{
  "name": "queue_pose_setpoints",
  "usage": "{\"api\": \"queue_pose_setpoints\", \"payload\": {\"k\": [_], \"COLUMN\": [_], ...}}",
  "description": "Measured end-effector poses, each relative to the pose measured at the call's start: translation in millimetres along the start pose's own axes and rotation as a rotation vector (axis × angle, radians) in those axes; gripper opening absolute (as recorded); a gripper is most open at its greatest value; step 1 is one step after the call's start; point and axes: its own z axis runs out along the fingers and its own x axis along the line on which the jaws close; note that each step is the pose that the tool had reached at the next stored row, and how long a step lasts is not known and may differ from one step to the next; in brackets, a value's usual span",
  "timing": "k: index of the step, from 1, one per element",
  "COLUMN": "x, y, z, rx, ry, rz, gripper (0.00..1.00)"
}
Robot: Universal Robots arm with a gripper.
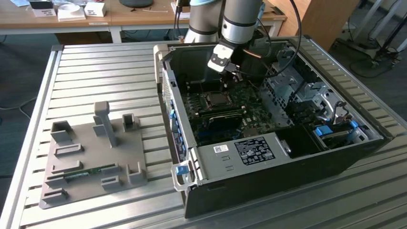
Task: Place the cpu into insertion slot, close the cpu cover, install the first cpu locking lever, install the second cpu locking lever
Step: 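Close the cpu cover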
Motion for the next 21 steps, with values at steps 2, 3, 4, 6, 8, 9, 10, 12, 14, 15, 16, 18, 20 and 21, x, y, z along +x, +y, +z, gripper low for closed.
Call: {"api": "queue_pose_setpoints", "payload": {"k": [2,3,4,6,8,9,10,12,14,15,16,18,20,21], "x": [0.0,0.0,0.0,0.0,0.0,0.0,0.0,0.0,0.0,0.0,0.0,0.0,0.0,0.0], "y": [0.0,0.0,0.0,0.0,0.0,0.0,0.0,0.0,0.0,0.0,0.0,0.0,0.0,0.0], "z": [0.0,0.0,0.0,0.0,0.0,0.0,0.0,0.0,0.0,0.0,0.1,0.1,0.1,0.1], "rx": [0.0001,0.0002,0.0002,0.0004,0.0006,0.0007,0.0007,0.0008,0.0008,0.0008,0.0008,0.0009,0.0009,0.0009], "ry": [0.0003,0.0007,0.0009,0.0015,0.0022,0.0025,0.0027,0.0029,0.003,0.0031,0.0032,0.0032,0.0032,0.0033], "rz": [-0.01,-0.017,-0.024,-0.039,-0.057,-0.064,-0.07,-0.075,-0.077,-0.078,-0.079,-0.08,-0.082,-0.082], "gripper": [0.11,0.11,0.11,0.11,0.11,0.11,0.11,0.11,0.11,0.11,0.11,0.11,0.11,0.11]}}
